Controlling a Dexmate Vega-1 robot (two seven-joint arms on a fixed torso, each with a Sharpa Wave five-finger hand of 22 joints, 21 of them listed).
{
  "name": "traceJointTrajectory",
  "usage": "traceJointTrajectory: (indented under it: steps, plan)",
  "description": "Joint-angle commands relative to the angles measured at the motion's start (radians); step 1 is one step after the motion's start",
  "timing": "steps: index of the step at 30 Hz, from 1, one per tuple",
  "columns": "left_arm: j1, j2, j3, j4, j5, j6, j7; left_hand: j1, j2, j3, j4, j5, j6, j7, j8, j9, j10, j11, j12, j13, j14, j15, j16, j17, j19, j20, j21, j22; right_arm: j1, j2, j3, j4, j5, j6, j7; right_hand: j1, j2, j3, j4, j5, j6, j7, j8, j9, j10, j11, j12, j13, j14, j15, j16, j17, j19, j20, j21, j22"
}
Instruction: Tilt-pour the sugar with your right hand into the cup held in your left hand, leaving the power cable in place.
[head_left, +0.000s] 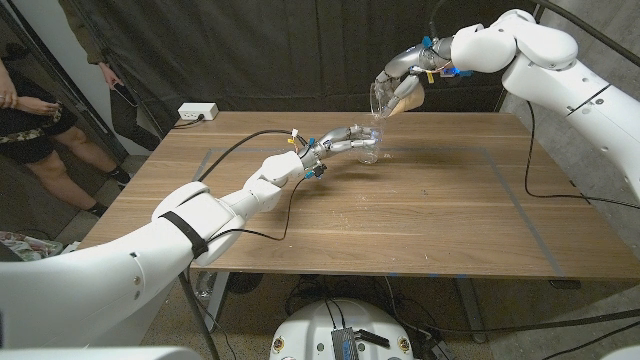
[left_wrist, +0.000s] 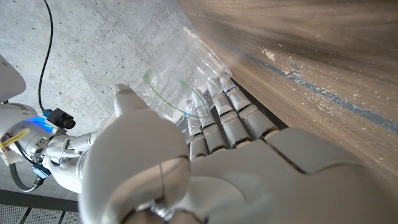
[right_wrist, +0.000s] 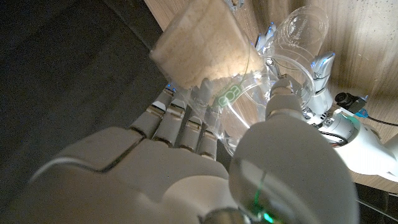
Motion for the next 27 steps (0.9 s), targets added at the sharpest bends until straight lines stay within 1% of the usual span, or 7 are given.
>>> traceJointTrajectory:
  steps: [1, 2, 6, 8, 9, 13, 27]
  plan:
    - [-0.003, -0.001, 0.002, -0.001, 0.0, -0.001, -0.006, 0.011, -0.001, -0.005, 0.0, -0.001, 0.009, 0.001, 0.008, 0.003, 0.01, -0.002, -0.001, 0.002, 0.008, -0.117, -0.003, 0.003, -0.007, -0.032, 0.006, 0.004, 0.009, 0.002, 0.0, 0.006, -0.045, 0.053, -0.013, 0.036, 0.045, 0.017, 0.011, 0.004, 0.03, -0.021, 0.007, 0.005, 0.017, -0.008, 0.008, 0.003, 0.014, -0.166, 0.002, 0.003, 0.001, -0.003, -0.005, 0.0]
    - [-0.004, -0.001, 0.002, -0.001, 0.0, -0.001, -0.006, 0.011, -0.001, -0.006, 0.0, -0.001, 0.009, 0.001, 0.008, 0.003, 0.01, -0.001, -0.001, 0.002, 0.007, -0.117, -0.003, 0.003, -0.007, -0.032, 0.007, 0.004, 0.01, 0.002, 0.0, 0.005, -0.048, 0.058, -0.012, 0.036, 0.046, 0.018, 0.011, 0.004, 0.032, -0.021, 0.008, 0.005, 0.017, -0.004, 0.008, 0.004, 0.015, -0.166, 0.002, 0.004, 0.001, -0.005, -0.006, 0.0]
    - [-0.005, 0.0, 0.002, -0.002, 0.001, -0.005, -0.008, 0.011, -0.001, -0.006, 0.001, -0.001, 0.008, 0.003, 0.007, 0.003, 0.01, -0.001, -0.001, 0.002, 0.008, -0.117, -0.003, 0.003, -0.007, -0.032, 0.007, 0.004, 0.016, 0.002, 0.0, 0.006, -0.056, 0.083, -0.009, 0.041, 0.044, 0.018, 0.009, 0.005, 0.042, -0.021, 0.011, 0.004, 0.025, -0.01, 0.01, 0.004, 0.022, -0.167, 0.005, 0.008, 0.013, -0.021, -0.002, 0.0]
    - [-0.006, 0.002, 0.002, -0.003, 0.002, -0.008, -0.007, 0.011, -0.001, -0.007, 0.001, -0.001, 0.009, 0.004, 0.007, 0.002, 0.009, -0.002, -0.002, 0.003, 0.008, -0.118, -0.003, 0.004, -0.007, -0.032, 0.007, 0.004, 0.021, 0.005, -0.001, 0.01, -0.059, 0.094, -0.006, 0.042, 0.044, 0.018, 0.009, 0.005, 0.049, -0.022, 0.013, 0.004, 0.025, -0.012, 0.01, 0.006, 0.023, -0.167, 0.005, 0.009, 0.013, -0.022, -0.002, 0.001]
    - [-0.006, 0.002, 0.001, -0.003, 0.001, -0.009, -0.008, 0.011, -0.001, -0.007, 0.002, -0.001, 0.008, 0.002, 0.007, 0.002, 0.009, 0.005, -0.002, 0.003, 0.007, -0.117, -0.004, 0.004, -0.008, -0.031, 0.007, 0.004, 0.023, 0.007, -0.001, 0.011, -0.061, 0.098, -0.005, 0.042, 0.044, 0.018, 0.009, 0.005, 0.05, -0.021, 0.013, 0.004, 0.028, -0.008, 0.011, 0.006, 0.024, -0.166, 0.006, 0.009, 0.013, -0.021, -0.002, 0.001]
    - [-0.004, 0.006, 0.001, -0.007, 0.001, -0.019, -0.012, 0.011, -0.001, -0.008, 0.003, -0.001, 0.008, 0.001, 0.007, 0.002, 0.01, -0.002, -0.002, 0.004, 0.007, -0.117, -0.004, 0.005, -0.008, -0.031, 0.008, 0.004, 0.033, 0.013, -0.005, 0.017, -0.075, 0.119, -0.004, 0.043, 0.043, 0.017, 0.008, 0.005, 0.051, -0.023, 0.014, 0.004, 0.027, -0.012, 0.011, 0.008, 0.027, -0.167, 0.007, 0.012, 0.013, -0.022, -0.003, 0.001]
    - [-0.002, 0.004, -0.001, -0.008, 0.0, -0.017, -0.019, 0.014, 0.0, -0.01, 0.005, -0.001, 0.009, 0.003, 0.007, 0.002, 0.01, -0.002, -0.003, 0.005, 0.008, -0.117, -0.005, 0.006, -0.008, -0.031, 0.009, 0.004, 0.06, 0.03, -0.021, 0.041, -0.103, 0.185, 0.019, 0.048, 0.039, 0.018, 0.008, 0.008, 0.06, -0.029, 0.016, 0.005, 0.029, -0.017, 0.009, 0.011, 0.031, -0.167, 0.006, 0.016, 0.005, -0.02, -0.007, 0.003]
